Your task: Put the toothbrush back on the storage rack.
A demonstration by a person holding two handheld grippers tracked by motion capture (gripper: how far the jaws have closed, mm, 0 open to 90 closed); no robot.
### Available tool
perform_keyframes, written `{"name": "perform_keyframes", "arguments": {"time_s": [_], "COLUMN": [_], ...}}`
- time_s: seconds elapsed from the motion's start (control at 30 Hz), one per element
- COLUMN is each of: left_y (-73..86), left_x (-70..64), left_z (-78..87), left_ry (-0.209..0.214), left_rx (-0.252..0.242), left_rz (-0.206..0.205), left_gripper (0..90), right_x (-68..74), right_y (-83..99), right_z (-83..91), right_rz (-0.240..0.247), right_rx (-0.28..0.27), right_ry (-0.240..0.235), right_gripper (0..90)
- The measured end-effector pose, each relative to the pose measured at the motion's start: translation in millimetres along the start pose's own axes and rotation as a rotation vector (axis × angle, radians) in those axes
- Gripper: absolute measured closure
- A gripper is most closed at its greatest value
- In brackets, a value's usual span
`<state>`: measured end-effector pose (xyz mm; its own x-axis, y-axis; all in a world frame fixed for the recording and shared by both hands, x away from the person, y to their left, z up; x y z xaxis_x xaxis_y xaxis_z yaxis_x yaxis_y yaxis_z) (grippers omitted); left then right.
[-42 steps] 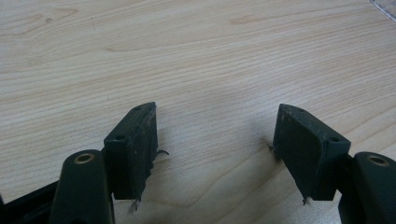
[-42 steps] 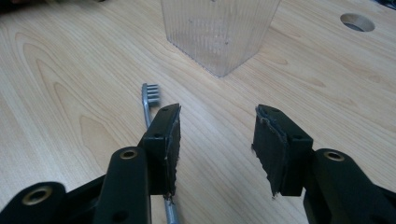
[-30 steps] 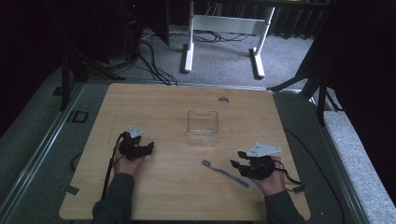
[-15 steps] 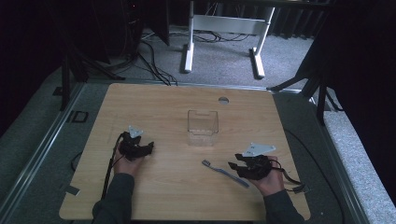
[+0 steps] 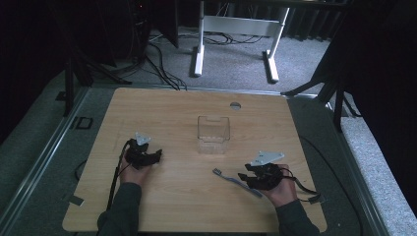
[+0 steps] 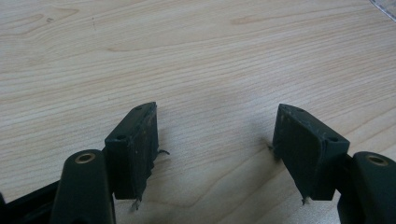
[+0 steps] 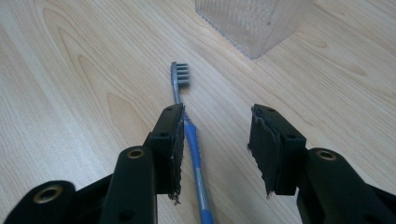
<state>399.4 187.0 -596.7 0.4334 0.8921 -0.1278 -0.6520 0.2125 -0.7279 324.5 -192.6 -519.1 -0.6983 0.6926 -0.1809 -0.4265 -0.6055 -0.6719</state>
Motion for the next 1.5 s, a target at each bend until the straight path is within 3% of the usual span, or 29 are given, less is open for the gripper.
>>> {"name": "perform_keyframes", "arguments": {"time_s": [0.33, 0.9, 1.5], "left_y": [0.0, 0.0, 0.0], "left_x": [0.0, 0.0, -0.1], "left_z": [0.0, 0.0, -0.1], "left_ry": [0.000, 0.000, 0.000], "left_rx": [0.000, 0.000, -0.001], "left_rz": [0.000, 0.000, 0.002], "left_gripper": [31.7, 31.7, 31.7], "right_x": [1.4, 7.3, 9.5], "right_y": [0.3, -4.8, -9.0], "right_z": [-1.0, -4.4, -10.2], "right_rz": [-0.007, 0.042, 0.090], "right_rx": [0.028, 0.076, 0.173], "right_ry": [-0.015, -0.032, -0.043], "right_gripper": [55.3, 61.9, 66.9]}}
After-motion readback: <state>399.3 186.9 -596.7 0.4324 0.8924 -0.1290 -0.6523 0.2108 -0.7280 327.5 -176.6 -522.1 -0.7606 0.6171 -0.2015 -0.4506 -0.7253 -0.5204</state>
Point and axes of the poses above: each handheld gripper's, and its own axes: z roughly backward along the jaws, y roughly out of its underside, x roughly to its left, the point moved 5 cm from there along -z, roughly forward along the jaws, and after that the axes turned 10 degrees about y, right-handed, at the moved point
